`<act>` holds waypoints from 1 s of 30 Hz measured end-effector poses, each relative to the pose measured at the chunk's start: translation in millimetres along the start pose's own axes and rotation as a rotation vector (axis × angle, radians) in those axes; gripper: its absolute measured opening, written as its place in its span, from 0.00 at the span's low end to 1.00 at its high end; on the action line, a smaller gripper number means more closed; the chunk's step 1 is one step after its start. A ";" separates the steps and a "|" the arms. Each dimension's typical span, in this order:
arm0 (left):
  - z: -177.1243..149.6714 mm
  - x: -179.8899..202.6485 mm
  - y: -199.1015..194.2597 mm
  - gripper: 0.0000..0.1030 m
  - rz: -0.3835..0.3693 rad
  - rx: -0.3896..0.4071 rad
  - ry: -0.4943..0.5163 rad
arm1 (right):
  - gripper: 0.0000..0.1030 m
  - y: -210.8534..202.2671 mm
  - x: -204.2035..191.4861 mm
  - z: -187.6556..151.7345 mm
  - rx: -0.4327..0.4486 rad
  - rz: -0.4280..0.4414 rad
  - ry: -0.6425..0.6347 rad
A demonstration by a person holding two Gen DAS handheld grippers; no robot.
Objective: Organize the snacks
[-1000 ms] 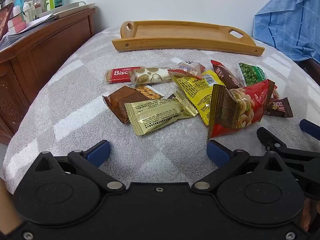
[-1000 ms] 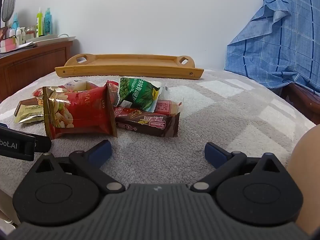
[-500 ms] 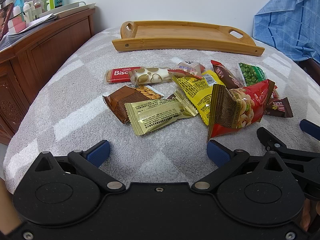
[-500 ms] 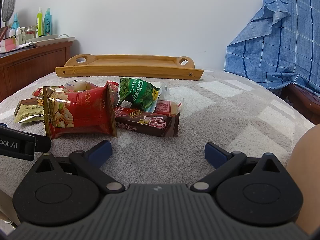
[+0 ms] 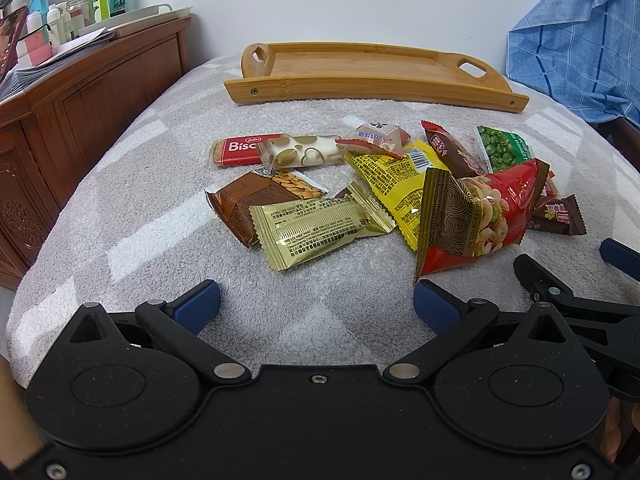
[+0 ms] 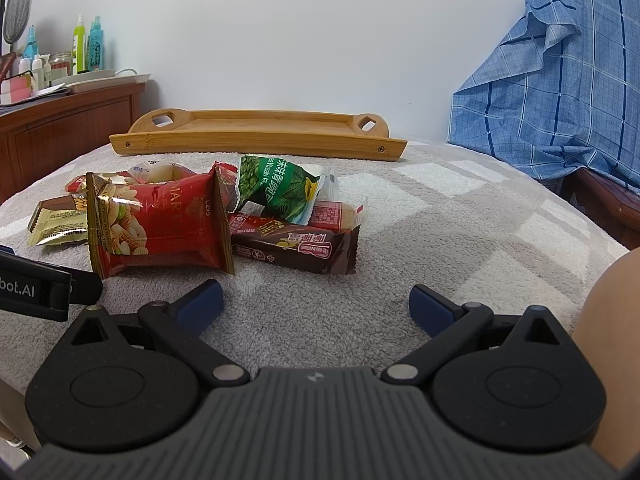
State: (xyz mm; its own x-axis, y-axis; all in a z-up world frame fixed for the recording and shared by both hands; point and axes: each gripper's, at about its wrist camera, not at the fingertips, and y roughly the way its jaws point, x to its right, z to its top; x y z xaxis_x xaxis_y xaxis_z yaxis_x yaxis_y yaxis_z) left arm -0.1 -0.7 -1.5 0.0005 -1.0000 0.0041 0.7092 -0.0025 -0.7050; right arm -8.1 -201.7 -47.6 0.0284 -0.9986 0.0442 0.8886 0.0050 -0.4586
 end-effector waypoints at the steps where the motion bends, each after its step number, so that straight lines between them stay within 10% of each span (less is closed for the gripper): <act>1: -0.1 0.0 0.0 1.00 0.000 0.000 0.000 | 1.00 0.0 -0.1 -0.1 0.000 0.000 0.000; 30: 0.2 0.0 -1.4 1.00 0.001 0.003 0.000 | 1.00 -3.4 -2.1 -1.5 0.004 -0.004 -0.003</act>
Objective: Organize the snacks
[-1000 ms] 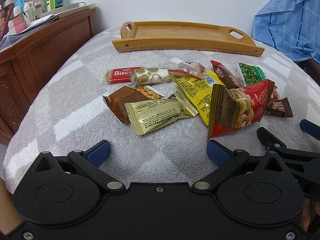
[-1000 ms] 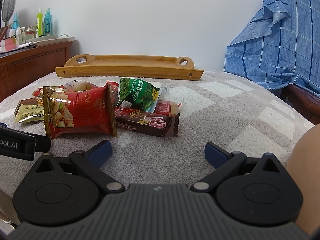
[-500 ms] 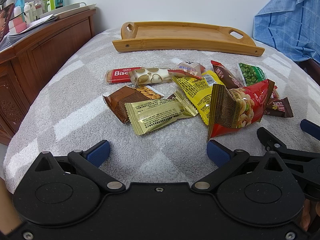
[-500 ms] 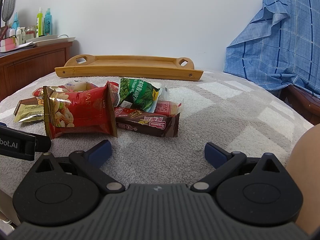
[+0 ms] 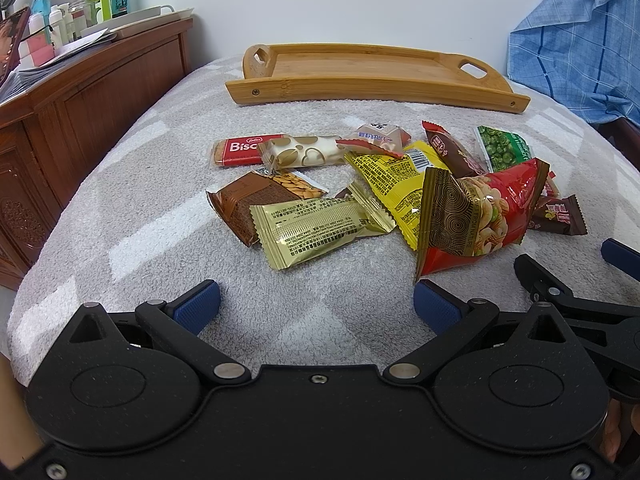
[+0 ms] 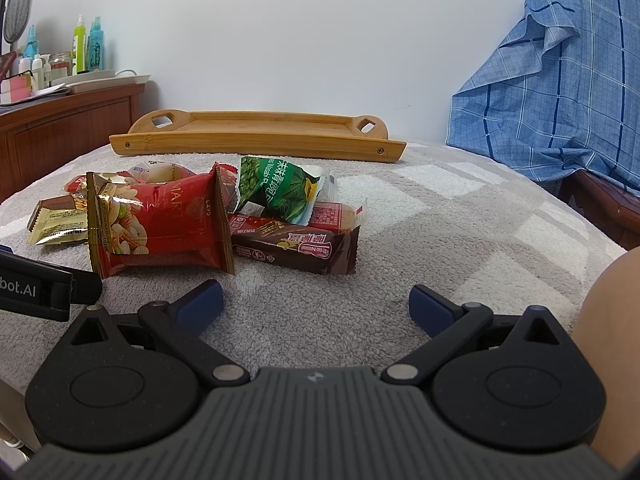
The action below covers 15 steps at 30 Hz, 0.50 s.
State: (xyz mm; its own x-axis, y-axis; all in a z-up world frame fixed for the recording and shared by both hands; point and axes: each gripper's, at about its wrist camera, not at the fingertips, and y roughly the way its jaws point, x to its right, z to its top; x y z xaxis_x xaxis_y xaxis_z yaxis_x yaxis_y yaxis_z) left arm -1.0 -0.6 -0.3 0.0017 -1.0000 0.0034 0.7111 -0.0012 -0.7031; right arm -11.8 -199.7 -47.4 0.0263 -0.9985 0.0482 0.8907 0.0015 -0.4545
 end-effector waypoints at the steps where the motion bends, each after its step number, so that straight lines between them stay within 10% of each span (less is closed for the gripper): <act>1: 0.2 -0.3 0.0 1.00 0.000 -0.001 0.000 | 1.00 -0.2 -0.1 -0.2 0.001 0.000 -0.001; 15: -0.1 -2.8 -4.8 1.00 0.005 0.012 -0.005 | 1.00 1.3 1.3 -0.9 0.005 0.003 0.011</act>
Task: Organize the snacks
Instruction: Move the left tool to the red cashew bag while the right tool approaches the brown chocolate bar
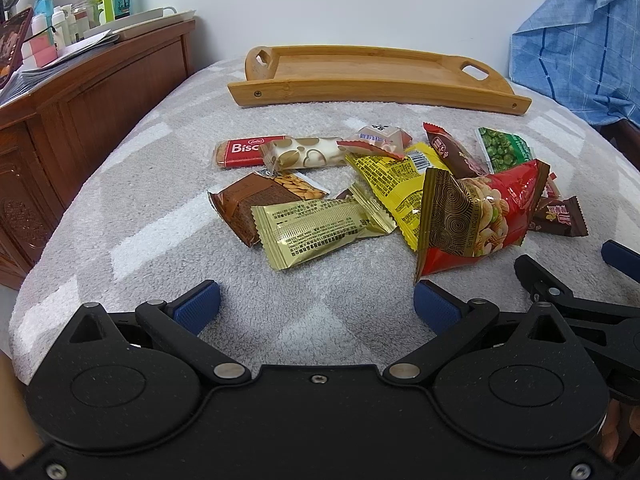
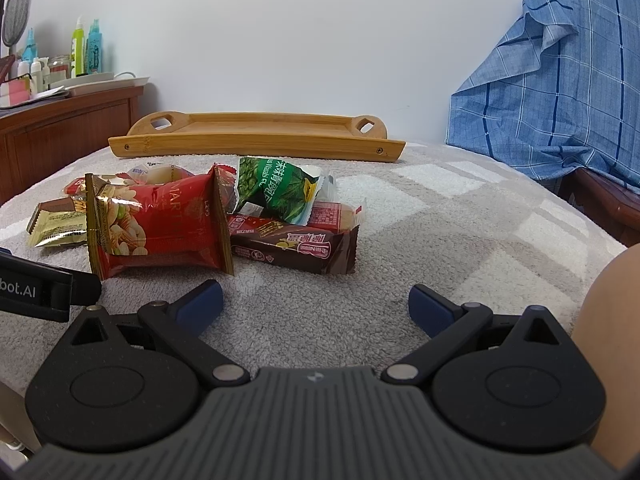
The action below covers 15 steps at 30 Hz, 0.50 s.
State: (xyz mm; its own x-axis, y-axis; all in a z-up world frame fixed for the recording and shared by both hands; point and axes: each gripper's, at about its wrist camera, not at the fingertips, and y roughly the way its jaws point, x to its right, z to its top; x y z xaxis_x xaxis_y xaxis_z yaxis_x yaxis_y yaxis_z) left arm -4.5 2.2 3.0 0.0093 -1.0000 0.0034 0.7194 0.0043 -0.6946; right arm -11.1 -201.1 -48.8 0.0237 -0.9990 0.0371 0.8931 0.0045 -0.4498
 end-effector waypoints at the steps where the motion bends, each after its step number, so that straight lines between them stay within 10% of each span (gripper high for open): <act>1: -0.3 -1.1 -0.3 1.00 -0.001 0.003 -0.004 | 1.00 0.6 0.9 0.7 -0.003 0.000 0.002; 11: -1.4 3.3 -5.0 0.99 0.030 0.014 -0.025 | 1.00 7.5 6.7 8.4 -0.036 0.025 0.012; 15: 7.3 0.3 -23.7 0.84 0.017 0.083 -0.031 | 1.00 12.1 13.2 18.8 -0.058 0.062 0.009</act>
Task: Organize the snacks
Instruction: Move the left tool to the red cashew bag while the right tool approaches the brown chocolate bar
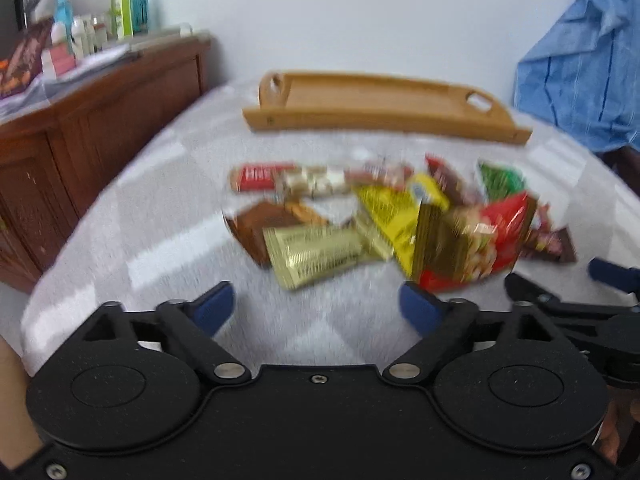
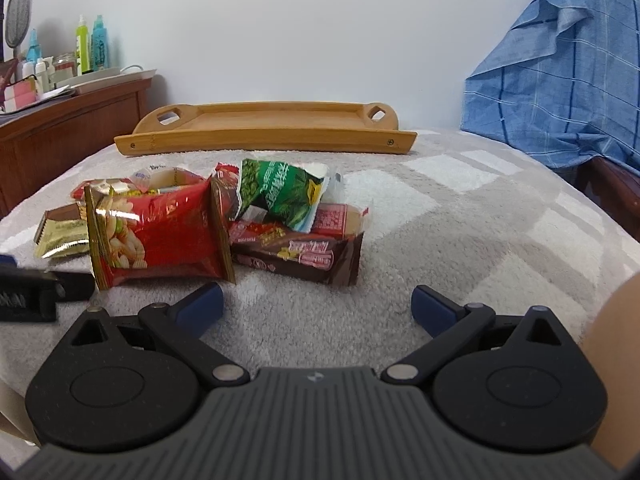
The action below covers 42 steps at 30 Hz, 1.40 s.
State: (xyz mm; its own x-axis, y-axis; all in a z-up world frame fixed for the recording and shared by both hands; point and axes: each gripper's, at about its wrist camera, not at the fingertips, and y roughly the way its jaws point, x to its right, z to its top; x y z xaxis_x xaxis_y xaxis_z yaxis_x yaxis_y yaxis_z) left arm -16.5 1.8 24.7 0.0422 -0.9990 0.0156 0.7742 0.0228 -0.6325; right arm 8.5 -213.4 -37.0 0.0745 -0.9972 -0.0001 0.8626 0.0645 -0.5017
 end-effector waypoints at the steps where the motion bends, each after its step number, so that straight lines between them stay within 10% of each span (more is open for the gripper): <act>1: 2.9 0.0 -4.7 0.84 -0.009 0.014 0.005 | 1.00 0.7 0.8 1.3 0.003 0.004 -0.001; 21: 28.4 32.3 -1.1 0.52 -0.261 -0.050 -0.020 | 0.83 10.0 7.9 32.3 -0.006 0.174 -0.112; 27: 31.7 35.2 8.1 0.48 -0.234 -0.056 -0.012 | 0.79 12.0 0.8 26.5 -0.003 0.168 -0.140; 37: 30.7 39.8 -20.1 0.42 -0.165 0.030 0.211 | 0.42 -1.5 -1.2 14.6 -0.010 0.191 -0.119; 42: 32.3 42.4 -21.2 0.45 -0.191 0.053 0.261 | 0.58 -10.2 -5.3 10.3 0.013 0.249 -0.135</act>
State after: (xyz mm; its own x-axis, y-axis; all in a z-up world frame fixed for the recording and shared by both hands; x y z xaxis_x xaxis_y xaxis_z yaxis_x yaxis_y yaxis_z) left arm -10.8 -39.7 63.8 -0.2649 -0.9615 -0.0735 0.7846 -0.1706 -0.5960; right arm 4.5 -208.4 -22.9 0.3504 -0.9366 -0.0066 0.8157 0.3086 -0.4893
